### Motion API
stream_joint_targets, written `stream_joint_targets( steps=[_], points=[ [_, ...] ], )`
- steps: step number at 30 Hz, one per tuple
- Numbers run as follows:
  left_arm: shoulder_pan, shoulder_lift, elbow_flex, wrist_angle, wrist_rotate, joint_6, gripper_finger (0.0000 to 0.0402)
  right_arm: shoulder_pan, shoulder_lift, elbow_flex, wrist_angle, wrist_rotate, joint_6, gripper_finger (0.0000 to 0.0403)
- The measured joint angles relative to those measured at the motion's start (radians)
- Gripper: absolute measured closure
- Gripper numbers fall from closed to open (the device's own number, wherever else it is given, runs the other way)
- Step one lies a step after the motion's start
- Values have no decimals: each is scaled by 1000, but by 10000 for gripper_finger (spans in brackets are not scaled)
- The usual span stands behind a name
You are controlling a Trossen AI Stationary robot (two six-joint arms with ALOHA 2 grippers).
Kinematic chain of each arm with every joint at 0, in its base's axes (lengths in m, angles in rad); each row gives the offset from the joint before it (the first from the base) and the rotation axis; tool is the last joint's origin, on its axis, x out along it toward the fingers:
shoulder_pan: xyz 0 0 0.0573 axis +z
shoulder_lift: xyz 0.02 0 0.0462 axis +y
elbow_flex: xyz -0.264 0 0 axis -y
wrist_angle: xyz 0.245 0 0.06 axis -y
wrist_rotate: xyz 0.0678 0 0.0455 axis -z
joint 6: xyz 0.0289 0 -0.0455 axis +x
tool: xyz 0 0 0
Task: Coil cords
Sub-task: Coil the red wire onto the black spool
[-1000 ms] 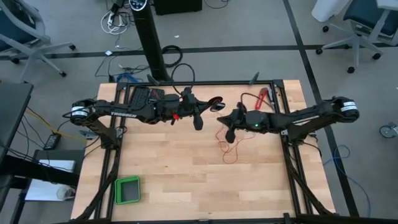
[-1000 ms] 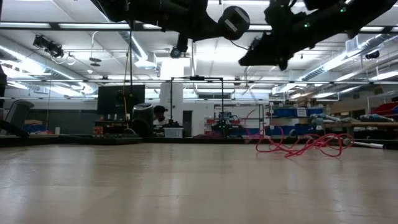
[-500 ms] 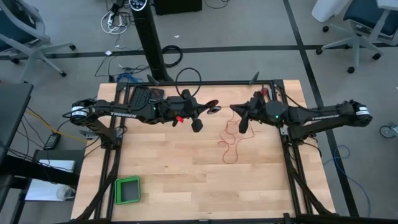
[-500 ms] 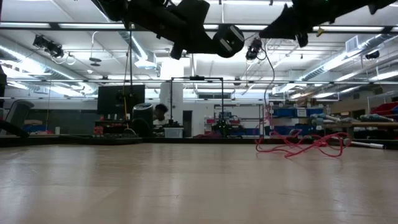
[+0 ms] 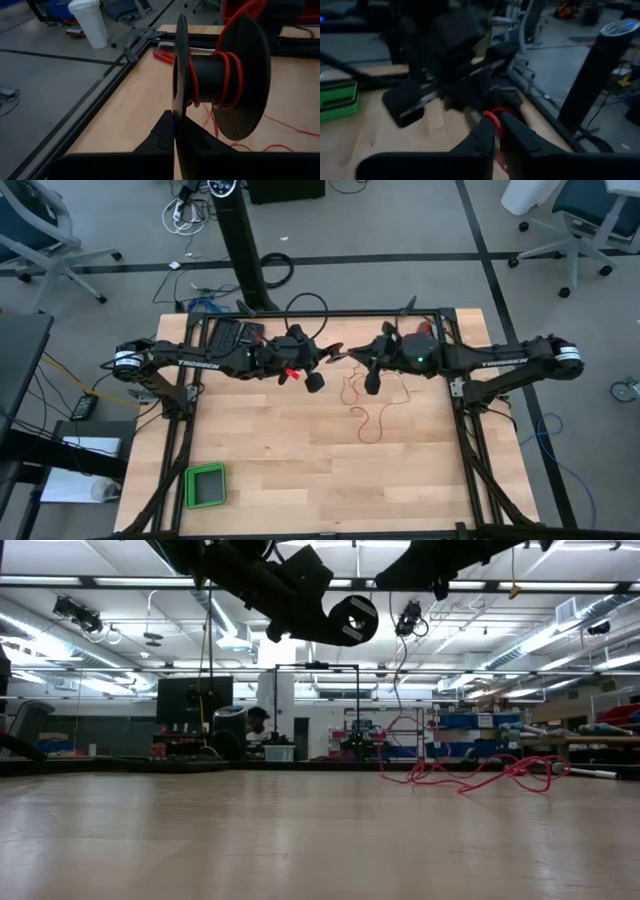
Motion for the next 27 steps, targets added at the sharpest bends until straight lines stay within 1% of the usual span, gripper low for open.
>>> stream_joint_targets(
  steps=[5,8,11,13,17,19,21,27],
  points=[
    [0,0,0,-26,-37,12,398,0,27,5,43,-12,15,314],
    [0,0,-1,-22,-71,28,398,-6,28,5,70,-20,15,302],
    [0,0,-1,-10,-97,30,398,-14,28,5,94,-58,15,301],
    [0,0,-1,-12,-99,31,398,-13,21,5,62,-67,16,302],
    [-1,0,-1,-28,-100,31,399,-13,3,3,-136,-65,101,302],
    [-3,0,-1,-33,-97,31,399,-13,9,-24,-218,-41,127,302],
    [-5,0,-1,-34,-96,31,399,-13,12,-56,-254,-17,128,303],
    [-15,0,-1,-36,-90,31,399,-13,11,-153,-260,127,91,302]
  ],
)
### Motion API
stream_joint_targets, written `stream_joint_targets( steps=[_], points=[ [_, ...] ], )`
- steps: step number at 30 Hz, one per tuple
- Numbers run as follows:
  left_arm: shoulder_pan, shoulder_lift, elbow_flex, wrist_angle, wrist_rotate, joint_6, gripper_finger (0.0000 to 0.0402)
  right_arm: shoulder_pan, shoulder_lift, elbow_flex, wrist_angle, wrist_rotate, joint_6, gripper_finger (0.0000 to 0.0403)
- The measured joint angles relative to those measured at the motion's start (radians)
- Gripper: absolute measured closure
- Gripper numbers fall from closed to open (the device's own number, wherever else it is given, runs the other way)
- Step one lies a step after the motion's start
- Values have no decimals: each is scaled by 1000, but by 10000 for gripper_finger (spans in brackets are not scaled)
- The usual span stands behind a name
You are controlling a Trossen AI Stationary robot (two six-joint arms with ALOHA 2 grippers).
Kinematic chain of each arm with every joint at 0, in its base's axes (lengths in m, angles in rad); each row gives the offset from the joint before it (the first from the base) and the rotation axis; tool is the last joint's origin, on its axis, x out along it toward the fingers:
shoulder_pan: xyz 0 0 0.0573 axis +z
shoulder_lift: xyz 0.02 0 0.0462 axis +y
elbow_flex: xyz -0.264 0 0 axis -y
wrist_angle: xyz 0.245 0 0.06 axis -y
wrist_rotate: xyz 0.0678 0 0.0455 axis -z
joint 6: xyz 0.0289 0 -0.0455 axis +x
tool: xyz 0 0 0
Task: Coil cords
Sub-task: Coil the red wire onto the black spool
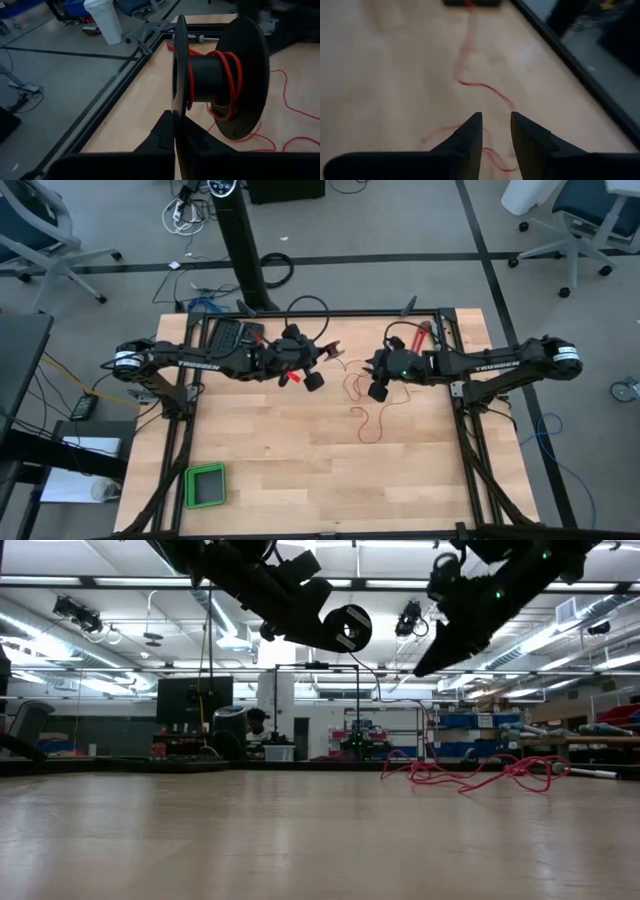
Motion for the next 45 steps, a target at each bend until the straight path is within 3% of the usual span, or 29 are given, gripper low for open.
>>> stream_joint_targets(
  steps=[5,14,24,33,45],
  points=[
    [-4,0,0,-3,3,0,399,-28,0,-37,6,23,-16,298],
    [-4,0,0,9,5,-4,398,-92,5,-90,101,-78,-20,296],
    [-4,0,0,28,6,-4,398,-124,114,-104,190,-102,-51,299],
    [-9,0,1,12,6,-4,397,-129,74,-103,114,-114,-61,393],
    [-9,0,1,-57,-16,56,397,-130,-60,-58,100,31,-76,400]
  ],
)
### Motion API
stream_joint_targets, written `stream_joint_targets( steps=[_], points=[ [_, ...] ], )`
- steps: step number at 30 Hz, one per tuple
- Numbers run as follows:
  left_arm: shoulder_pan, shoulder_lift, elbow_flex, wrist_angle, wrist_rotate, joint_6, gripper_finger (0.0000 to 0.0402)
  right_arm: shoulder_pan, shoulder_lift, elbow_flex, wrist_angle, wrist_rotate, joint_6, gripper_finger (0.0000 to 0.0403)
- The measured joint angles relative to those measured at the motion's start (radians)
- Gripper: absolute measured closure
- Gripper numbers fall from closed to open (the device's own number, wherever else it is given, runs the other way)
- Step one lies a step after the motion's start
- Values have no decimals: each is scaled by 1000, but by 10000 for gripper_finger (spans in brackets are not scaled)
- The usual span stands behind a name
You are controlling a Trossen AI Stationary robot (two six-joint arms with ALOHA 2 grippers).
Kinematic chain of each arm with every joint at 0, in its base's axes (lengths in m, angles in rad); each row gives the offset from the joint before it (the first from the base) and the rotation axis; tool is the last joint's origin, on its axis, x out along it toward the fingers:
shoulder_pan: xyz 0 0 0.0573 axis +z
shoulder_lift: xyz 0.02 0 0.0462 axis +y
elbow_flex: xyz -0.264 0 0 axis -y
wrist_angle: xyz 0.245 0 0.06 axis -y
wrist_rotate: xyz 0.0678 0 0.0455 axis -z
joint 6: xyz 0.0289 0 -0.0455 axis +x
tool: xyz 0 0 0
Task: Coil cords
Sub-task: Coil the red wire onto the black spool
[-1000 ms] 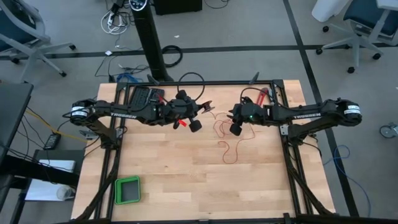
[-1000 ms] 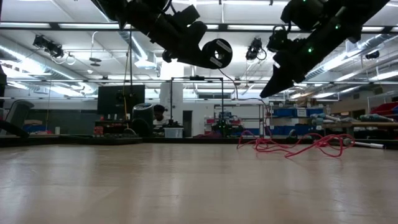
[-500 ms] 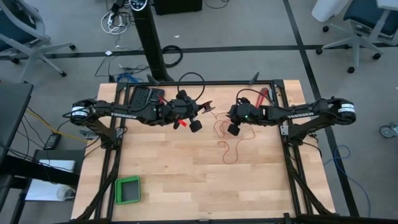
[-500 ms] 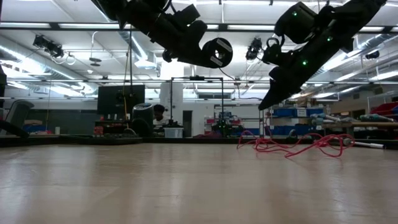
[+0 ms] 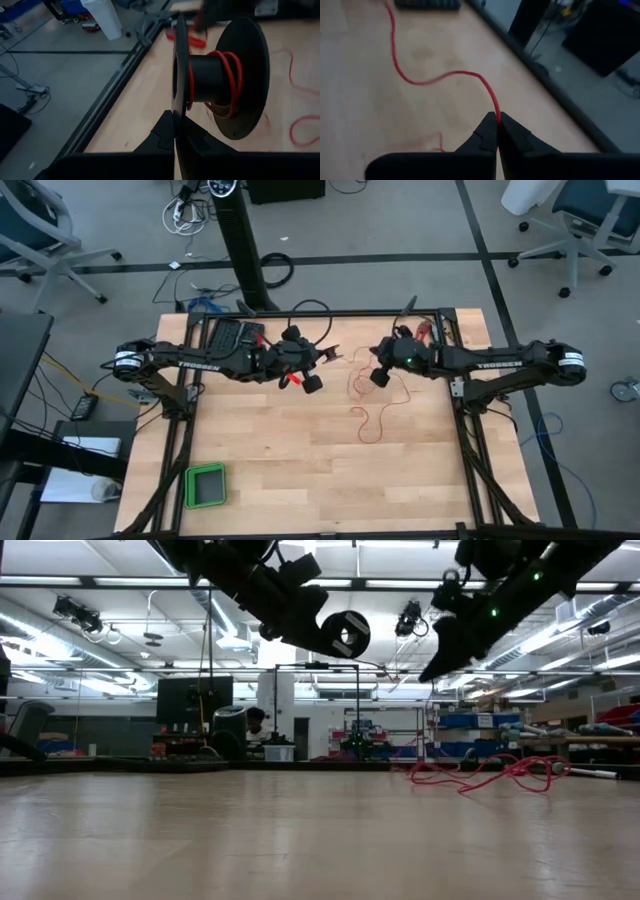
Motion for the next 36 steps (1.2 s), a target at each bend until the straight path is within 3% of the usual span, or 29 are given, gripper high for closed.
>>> stream_joint_targets(
  steps=[7,13,18,27,30,36],
  points=[
    [0,0,0,-90,-22,26,397,21,-99,104,3,-13,-28,401],
    [0,0,0,-111,-60,23,397,92,-125,215,8,-150,-20,401],
    [0,0,1,-86,-62,4,397,167,-38,262,93,-177,-43,401],
    [0,0,0,-91,-109,-180,400,230,194,262,364,-2,-112,402],
    [0,0,0,-84,-108,-263,400,232,257,262,426,2,-120,402],
    [0,0,0,-15,-31,-351,397,231,353,262,516,-1,-144,402]
  ],
)
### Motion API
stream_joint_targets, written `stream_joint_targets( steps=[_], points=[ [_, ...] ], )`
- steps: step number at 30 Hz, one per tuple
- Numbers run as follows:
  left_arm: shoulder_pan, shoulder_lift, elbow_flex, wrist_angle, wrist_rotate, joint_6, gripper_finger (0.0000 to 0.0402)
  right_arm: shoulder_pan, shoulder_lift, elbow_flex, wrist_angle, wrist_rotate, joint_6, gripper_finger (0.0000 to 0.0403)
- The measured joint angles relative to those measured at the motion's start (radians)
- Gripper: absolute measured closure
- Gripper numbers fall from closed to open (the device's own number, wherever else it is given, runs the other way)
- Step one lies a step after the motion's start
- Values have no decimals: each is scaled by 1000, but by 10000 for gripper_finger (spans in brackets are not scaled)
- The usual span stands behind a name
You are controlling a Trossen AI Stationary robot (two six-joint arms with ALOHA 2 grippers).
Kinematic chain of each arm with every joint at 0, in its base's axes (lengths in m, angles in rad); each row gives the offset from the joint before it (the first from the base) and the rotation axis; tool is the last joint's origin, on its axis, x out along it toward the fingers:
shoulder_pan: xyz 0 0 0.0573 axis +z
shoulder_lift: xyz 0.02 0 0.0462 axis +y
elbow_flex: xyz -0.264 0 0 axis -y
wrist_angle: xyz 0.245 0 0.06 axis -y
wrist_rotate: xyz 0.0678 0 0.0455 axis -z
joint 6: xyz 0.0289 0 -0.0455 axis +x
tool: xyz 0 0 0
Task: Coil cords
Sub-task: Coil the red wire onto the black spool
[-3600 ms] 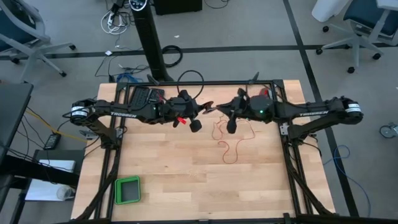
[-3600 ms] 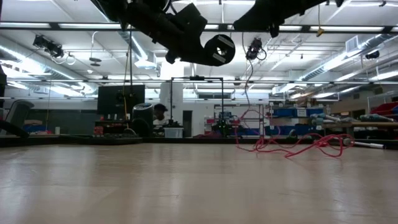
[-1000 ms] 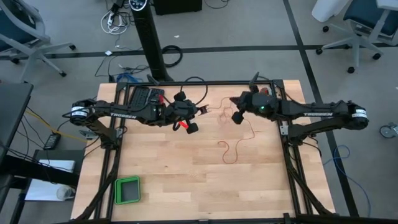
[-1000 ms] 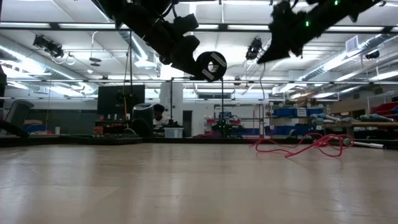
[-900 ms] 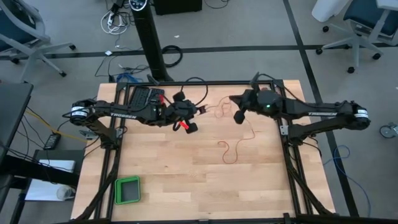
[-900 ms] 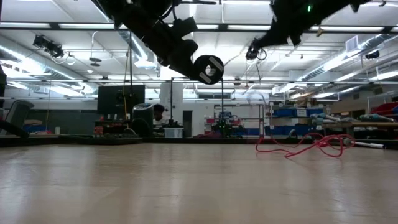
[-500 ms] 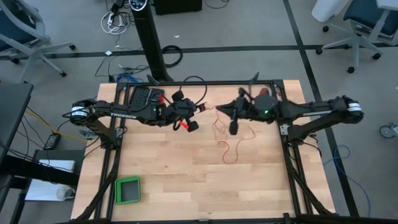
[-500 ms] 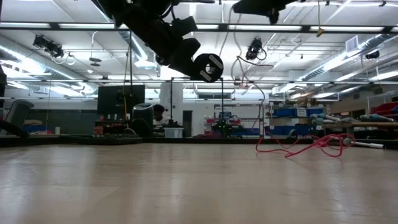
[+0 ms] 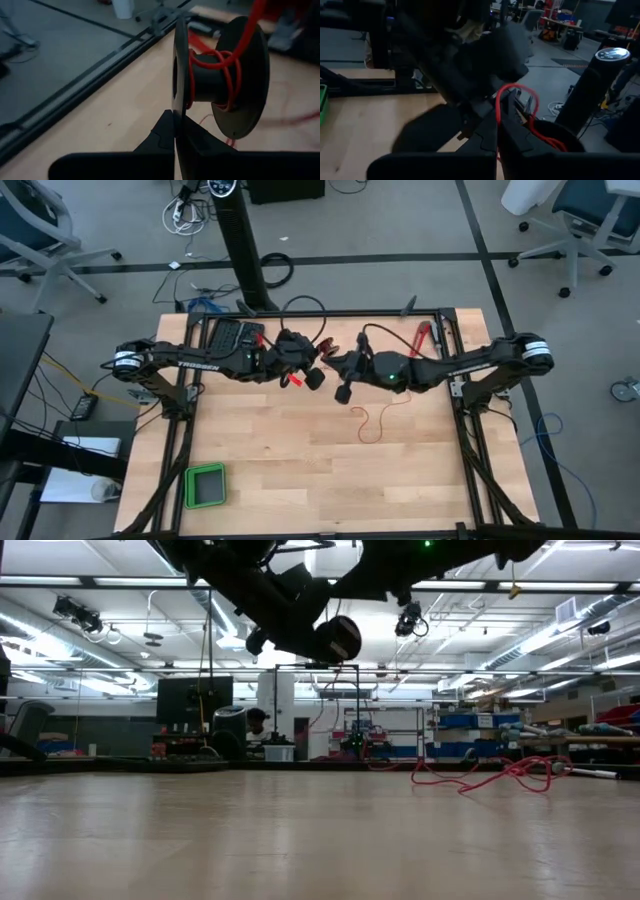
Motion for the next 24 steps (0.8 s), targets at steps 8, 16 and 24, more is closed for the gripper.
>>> stream_joint_targets(
  steps=[8,16,24],
  points=[
    [8,-1,0,94,34,-22,397,19,19,0,-67,-7,-5,402],
    [49,-2,0,208,171,-52,396,28,19,-8,-250,-6,96,402],
    [54,-2,0,190,240,-53,396,26,-23,-10,-516,178,119,402]
  ],
)
